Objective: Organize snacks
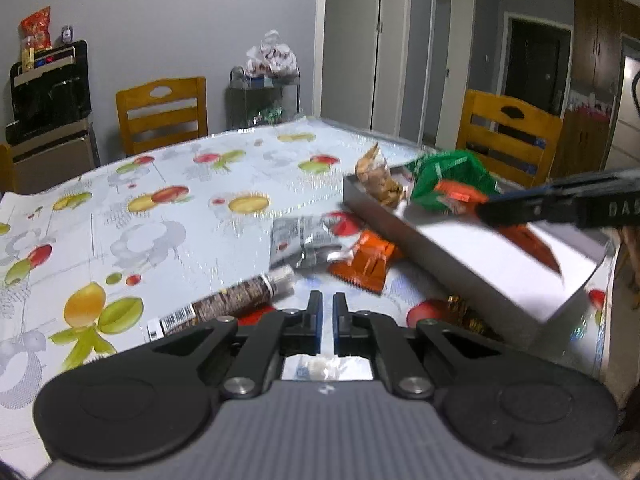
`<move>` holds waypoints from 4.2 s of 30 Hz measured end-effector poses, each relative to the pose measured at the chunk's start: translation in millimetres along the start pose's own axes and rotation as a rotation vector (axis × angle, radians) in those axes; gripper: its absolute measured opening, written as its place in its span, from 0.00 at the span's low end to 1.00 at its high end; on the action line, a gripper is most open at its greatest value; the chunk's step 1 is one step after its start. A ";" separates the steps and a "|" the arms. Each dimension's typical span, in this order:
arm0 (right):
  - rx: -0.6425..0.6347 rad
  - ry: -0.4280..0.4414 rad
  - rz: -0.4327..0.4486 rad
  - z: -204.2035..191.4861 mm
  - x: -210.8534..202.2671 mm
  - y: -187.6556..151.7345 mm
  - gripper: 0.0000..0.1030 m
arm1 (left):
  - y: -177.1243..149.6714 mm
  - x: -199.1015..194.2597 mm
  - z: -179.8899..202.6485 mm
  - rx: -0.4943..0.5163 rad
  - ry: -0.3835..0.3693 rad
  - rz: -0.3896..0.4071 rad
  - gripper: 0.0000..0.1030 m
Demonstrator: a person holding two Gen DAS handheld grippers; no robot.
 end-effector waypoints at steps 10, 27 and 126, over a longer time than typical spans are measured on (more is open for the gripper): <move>0.019 0.007 -0.015 4.1 5.1 -5.1 0.22 | -22.6 12.6 -8.2 0.020 0.060 -0.052 0.76; 0.009 0.010 -0.024 -1.6 9.8 -5.4 0.22 | -33.9 25.2 -6.7 0.000 0.039 -0.099 0.59; 0.192 -0.322 -0.029 143.2 -50.6 -49.8 0.22 | 55.4 106.9 229.3 0.233 -0.458 -0.066 0.15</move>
Point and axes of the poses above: each gripper's, at about its wrist camera, not at the fingertips, and x roughly the way its jaws point, z to its right, y to its top, the point moved 5 cm from there along x, roughly the way its jaws point, and after that the axes turned 5 degrees about y, right-handed, at the moved point
